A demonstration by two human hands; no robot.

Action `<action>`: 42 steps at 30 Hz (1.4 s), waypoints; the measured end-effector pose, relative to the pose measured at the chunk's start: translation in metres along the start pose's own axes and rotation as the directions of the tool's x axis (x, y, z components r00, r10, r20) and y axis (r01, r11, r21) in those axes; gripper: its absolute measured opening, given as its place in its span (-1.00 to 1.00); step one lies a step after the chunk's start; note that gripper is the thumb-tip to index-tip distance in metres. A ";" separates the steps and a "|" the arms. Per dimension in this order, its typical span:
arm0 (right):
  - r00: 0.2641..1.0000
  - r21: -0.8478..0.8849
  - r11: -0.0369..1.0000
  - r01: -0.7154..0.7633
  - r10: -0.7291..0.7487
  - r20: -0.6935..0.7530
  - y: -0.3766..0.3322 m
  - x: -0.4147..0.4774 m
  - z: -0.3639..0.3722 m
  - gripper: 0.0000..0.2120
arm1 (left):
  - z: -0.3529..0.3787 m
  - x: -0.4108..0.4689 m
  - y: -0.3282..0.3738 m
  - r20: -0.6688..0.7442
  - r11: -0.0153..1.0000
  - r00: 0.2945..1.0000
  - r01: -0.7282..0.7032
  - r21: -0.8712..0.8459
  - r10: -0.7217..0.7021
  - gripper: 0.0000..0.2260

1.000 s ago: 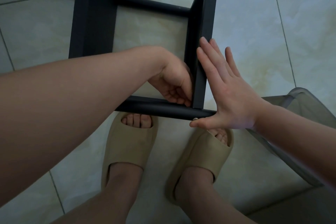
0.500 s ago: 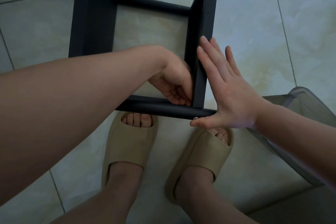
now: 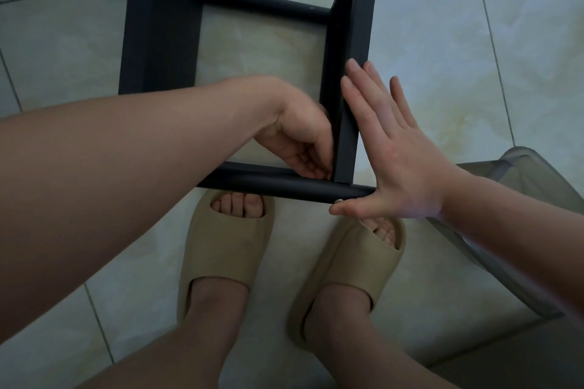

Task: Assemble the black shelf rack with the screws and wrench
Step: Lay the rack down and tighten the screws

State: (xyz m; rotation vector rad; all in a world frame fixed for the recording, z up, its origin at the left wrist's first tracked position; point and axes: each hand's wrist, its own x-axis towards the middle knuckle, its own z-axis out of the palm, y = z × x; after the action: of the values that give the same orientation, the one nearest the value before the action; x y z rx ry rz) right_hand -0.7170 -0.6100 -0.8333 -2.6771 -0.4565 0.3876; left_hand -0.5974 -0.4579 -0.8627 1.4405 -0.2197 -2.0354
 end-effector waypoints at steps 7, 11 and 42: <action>1.000 -0.002 1.000 -0.011 0.011 0.006 -0.001 -0.001 -0.001 0.29 | 0.001 0.000 0.003 -0.024 0.996 0.998 0.054 0.070 -0.053 -0.88; 1.000 -0.002 1.000 -0.010 0.010 0.013 -0.001 -0.001 -0.001 0.29 | 0.001 0.000 0.007 -0.047 0.995 0.997 0.064 0.079 -0.060 -0.89; 0.999 -0.058 0.998 -0.018 0.020 0.025 -0.002 -0.002 -0.003 0.26 | -0.002 -0.003 0.002 0.065 0.999 0.998 0.012 0.042 -0.015 -0.88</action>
State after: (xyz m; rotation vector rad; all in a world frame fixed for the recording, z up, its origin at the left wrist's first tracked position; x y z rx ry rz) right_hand -0.7182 -0.6104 -0.8293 -2.7374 -0.4566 0.4211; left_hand -0.5943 -0.4574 -0.8599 1.4050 -0.2820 -2.1027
